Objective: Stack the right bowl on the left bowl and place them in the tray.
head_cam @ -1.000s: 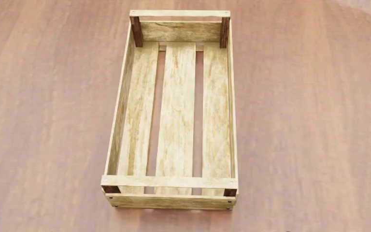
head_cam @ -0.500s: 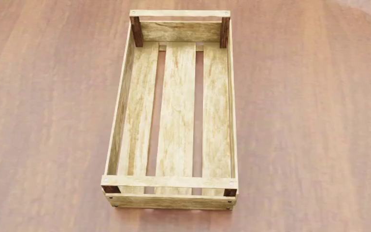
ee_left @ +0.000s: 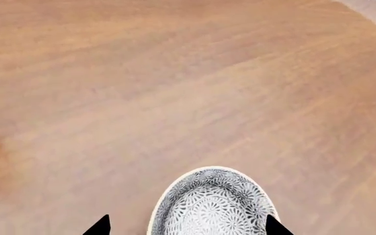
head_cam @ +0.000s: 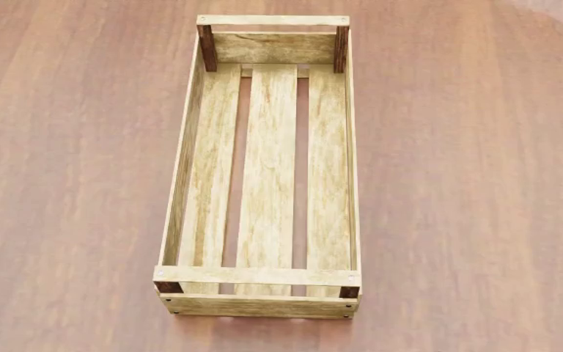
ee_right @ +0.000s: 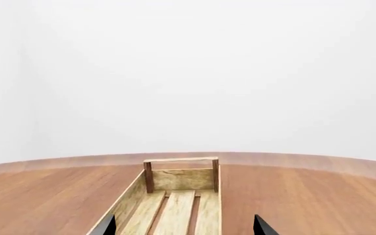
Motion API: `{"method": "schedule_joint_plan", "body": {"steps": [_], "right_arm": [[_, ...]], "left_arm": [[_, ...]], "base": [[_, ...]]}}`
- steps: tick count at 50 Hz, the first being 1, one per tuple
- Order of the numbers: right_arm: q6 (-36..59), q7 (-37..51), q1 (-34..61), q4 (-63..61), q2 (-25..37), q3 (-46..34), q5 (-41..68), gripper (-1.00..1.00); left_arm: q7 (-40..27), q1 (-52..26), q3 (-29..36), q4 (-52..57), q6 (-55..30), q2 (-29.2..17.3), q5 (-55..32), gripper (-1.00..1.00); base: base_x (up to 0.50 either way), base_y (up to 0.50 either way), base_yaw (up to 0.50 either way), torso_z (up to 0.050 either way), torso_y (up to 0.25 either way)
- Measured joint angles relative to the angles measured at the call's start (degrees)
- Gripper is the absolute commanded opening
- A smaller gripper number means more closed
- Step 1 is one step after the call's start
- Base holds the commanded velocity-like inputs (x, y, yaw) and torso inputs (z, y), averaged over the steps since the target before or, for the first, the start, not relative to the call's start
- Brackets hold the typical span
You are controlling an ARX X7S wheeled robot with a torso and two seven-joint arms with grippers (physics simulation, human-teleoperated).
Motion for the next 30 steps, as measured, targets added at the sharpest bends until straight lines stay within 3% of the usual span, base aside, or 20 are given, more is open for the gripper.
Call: {"method": "schedule_joint_plan", "body": {"steps": [30], "right_arm": [[-0.3, 0.4, -0.1, 0.7, 0.1, -0.4, -0.3, 1.0]], "left_arm": [[0.6, -0.9, -5.4, -0.4, -0.5, 2.3, -8.6, 1.0]], "base": [[0.0, 0.0, 0.0, 0.0, 0.0]]}}
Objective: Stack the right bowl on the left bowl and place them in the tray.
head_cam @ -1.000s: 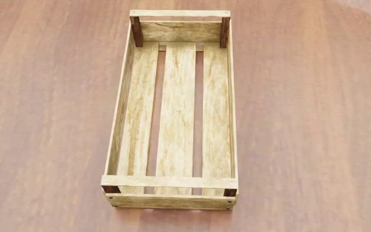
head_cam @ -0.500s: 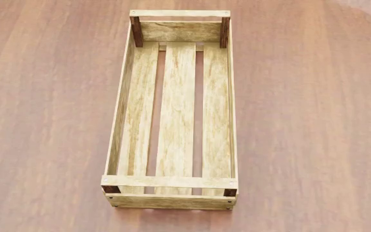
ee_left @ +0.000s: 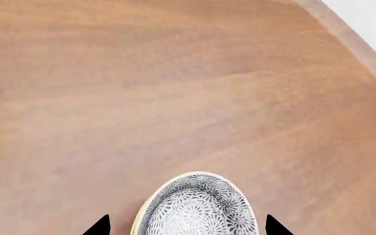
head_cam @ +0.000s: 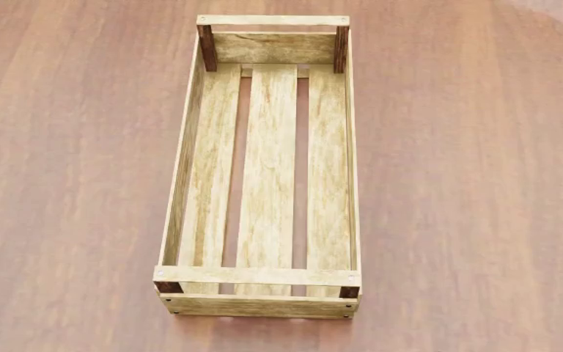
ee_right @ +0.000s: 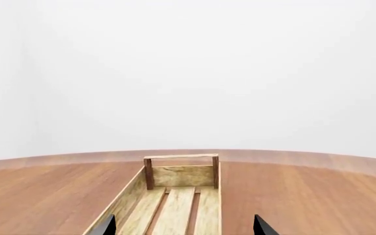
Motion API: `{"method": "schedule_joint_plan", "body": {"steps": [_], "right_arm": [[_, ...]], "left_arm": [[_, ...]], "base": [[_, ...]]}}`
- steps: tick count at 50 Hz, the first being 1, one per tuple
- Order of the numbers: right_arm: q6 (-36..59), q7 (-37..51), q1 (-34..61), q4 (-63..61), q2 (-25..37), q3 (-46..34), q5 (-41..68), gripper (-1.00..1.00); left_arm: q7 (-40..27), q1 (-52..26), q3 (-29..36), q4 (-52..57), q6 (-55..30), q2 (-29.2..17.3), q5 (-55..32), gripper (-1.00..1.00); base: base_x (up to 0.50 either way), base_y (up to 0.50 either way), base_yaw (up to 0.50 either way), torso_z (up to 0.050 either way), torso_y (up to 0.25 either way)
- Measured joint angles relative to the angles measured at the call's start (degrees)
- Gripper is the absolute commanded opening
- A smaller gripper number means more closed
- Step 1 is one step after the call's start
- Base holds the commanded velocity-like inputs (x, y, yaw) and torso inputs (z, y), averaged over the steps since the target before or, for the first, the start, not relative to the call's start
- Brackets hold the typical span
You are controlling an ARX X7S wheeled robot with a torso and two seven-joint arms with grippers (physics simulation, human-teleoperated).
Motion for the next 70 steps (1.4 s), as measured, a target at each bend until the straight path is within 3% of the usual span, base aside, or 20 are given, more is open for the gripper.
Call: {"method": "schedule_joint_plan", "body": {"steps": [38, 70], "right_arm": [[0.2, 0.5, 0.0, 0.4, 0.2, -0.5, -0.5, 1.0], [0.7, 1.1, 0.3, 0.6, 0.2, -0.9, -1.0, 1.0]], "left_arm": [[0.9, -2.1, 0.3, -5.6, -1.0, 0.8, -2.2, 1.0], [2.8, -4.1, 2.4, -10.7, 0.4, 1.1, 0.8, 1.0]], "base": [[0.0, 0.0, 0.0, 0.0, 0.0], [0.0, 0.0, 0.0, 0.0, 0.0]]}}
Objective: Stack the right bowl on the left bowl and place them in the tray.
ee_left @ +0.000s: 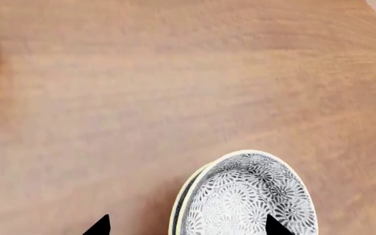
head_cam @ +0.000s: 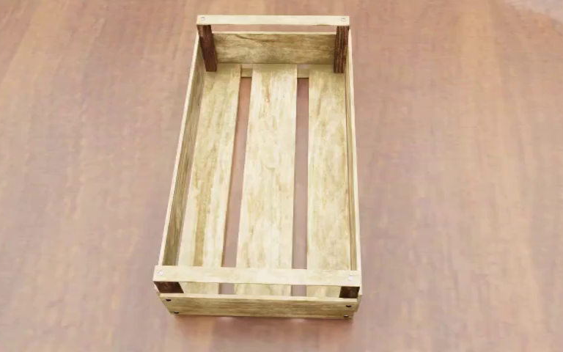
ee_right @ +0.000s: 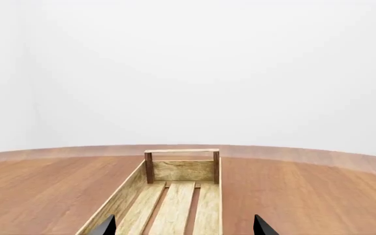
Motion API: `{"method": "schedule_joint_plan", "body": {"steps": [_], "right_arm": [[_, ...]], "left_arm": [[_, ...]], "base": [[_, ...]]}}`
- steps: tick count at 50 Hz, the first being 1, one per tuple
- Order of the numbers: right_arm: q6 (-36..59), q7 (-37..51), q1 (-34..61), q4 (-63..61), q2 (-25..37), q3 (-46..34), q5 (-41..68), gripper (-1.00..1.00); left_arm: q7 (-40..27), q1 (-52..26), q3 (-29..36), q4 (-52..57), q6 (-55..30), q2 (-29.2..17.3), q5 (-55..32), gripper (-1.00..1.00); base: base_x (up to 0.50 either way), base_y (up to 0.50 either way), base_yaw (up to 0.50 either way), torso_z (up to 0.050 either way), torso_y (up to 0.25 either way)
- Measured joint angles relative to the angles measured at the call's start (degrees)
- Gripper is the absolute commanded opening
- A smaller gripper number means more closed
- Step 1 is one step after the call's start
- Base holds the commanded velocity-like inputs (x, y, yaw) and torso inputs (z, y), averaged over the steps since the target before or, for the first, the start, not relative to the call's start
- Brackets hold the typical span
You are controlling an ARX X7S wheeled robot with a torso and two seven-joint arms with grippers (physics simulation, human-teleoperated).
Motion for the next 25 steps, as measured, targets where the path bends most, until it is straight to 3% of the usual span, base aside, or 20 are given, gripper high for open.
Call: {"method": "schedule_joint_plan", "body": {"steps": [25], "right_arm": [[0.1, 0.4, 0.3, 0.5, 0.1, -0.2, -0.2, 1.0]], "left_arm": [[1.0, -1.5, 2.4, -2.3, 0.9, -0.1, 3.0, 1.0]], "base": [[0.0, 0.0, 0.0, 0.0, 0.0]]}}
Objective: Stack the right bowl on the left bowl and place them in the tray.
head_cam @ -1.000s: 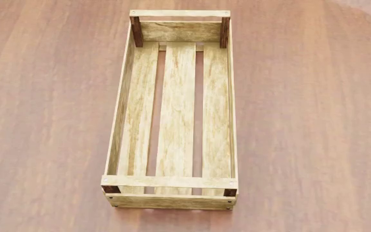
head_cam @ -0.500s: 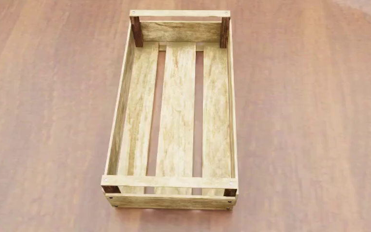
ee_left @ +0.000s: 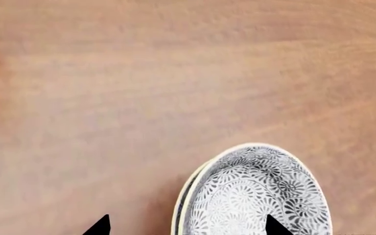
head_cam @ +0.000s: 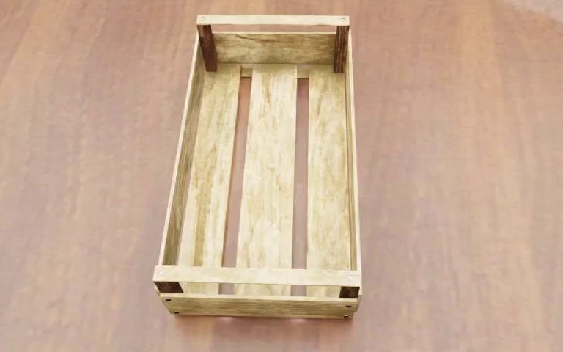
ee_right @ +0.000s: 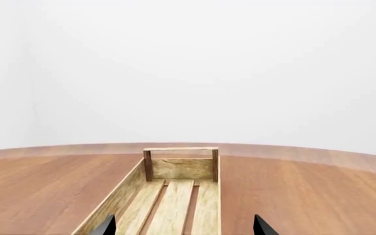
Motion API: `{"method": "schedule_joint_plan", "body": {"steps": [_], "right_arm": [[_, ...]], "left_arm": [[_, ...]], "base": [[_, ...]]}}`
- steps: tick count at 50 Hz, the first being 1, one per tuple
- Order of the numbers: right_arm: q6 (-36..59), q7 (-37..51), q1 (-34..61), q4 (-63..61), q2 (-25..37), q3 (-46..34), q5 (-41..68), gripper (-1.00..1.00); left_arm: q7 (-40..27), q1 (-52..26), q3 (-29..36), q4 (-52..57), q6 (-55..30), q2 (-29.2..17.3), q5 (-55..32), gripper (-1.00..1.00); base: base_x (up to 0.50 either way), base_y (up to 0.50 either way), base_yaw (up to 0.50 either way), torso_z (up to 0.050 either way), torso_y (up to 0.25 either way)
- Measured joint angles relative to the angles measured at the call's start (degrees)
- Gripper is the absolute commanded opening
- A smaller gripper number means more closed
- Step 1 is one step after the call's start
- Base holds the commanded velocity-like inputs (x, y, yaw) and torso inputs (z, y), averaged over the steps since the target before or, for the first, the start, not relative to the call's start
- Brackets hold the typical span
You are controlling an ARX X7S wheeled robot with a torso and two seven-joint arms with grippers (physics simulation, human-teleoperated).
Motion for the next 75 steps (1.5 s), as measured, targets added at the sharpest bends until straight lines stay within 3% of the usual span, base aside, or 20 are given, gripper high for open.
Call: {"method": "schedule_joint_plan", "body": {"steps": [60, 61, 75], "right_arm": [[0.4, 0.7, 0.5, 0.7, 0.4, -0.7, -0.3, 1.0], [0.4, 0.7, 0.6, 0.7, 0.4, -0.7, -0.3, 1.0], [0.6, 0.9, 0.6, 0.6, 0.5, -1.0, -0.4, 1.0]], "left_arm": [[3.1, -3.5, 3.9, -6.6, 0.4, 0.4, 3.3, 1.0], [3.2, -3.5, 3.9, -6.8, 0.4, 0.5, 3.3, -1.0], [4.2, -4.0, 3.6, -7.2, 0.3, 0.4, 3.2, -1.0]], "base": [[0.0, 0.0, 0.0, 0.0, 0.0], [0.0, 0.0, 0.0, 0.0, 0.0], [0.0, 0.0, 0.0, 0.0, 0.0]]}}
